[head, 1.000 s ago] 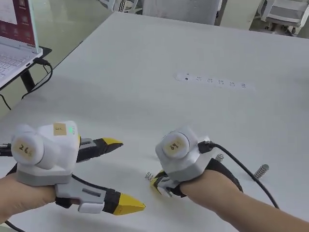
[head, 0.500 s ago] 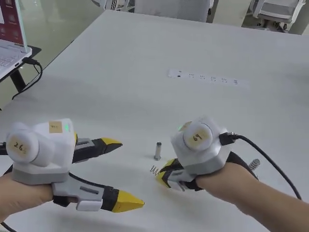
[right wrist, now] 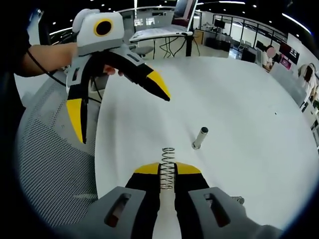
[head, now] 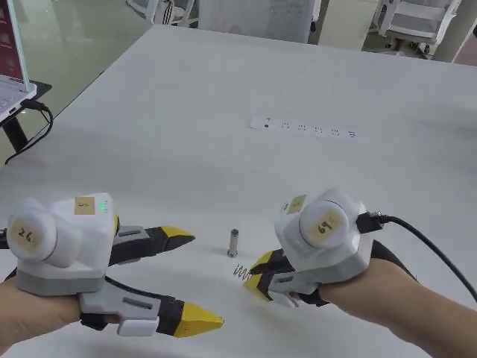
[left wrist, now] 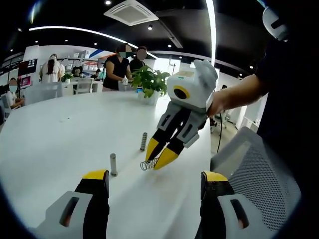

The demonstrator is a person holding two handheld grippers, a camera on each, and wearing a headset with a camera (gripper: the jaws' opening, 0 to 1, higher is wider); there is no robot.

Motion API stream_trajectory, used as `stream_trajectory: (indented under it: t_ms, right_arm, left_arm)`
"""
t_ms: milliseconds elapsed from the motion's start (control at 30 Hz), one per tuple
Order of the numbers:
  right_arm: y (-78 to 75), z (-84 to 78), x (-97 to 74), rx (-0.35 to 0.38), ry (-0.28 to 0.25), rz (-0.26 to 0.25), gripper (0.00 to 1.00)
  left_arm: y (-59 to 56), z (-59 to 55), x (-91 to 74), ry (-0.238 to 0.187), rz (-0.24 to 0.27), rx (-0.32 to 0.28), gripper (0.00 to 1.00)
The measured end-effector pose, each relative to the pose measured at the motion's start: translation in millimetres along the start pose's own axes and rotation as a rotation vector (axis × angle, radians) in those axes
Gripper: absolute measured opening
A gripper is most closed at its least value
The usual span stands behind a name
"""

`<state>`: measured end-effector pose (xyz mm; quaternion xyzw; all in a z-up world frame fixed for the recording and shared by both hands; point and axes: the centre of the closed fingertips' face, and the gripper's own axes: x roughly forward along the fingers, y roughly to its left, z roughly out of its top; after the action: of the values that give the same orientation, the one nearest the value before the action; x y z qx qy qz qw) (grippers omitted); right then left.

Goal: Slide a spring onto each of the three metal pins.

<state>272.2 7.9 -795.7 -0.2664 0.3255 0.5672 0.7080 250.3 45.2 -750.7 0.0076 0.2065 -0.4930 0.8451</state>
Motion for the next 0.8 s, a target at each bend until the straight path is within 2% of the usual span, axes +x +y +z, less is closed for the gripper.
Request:
stream_trajectory:
  t_ms: [167,233,333,667,800]
  right_arm:
    - [0.9,-1.3,-7.4,-0.049,-0.001,0.005,0.07]
    - [2.0,-1.7,-9.5,-0.100,0.003,0.009,0.07]
    - [2.8,-4.4,-11.8,-0.137,0.014,0.010,0.07]
    - [2.7,-4.1,-20.4,-0.194,0.007,0.009,0.07]
    - [3.8,-3.7,-21.5,-0.237,0.016,0.012,0.07]
  left_arm:
    - [-0.6,3.1,2.2,-0.010,-0.011,-0.007,0.68]
    - [-1.4,4.2,3.8,-0.009,-0.020,-0.007,0.66]
    - [-2.6,6.5,5.9,-0.012,-0.027,-0.008,0.65]
    - [-5.4,8.1,13.0,-0.020,-0.056,-0.010,0.59]
    - [-4.6,4.3,15.6,-0.010,-0.063,-0.001,0.56]
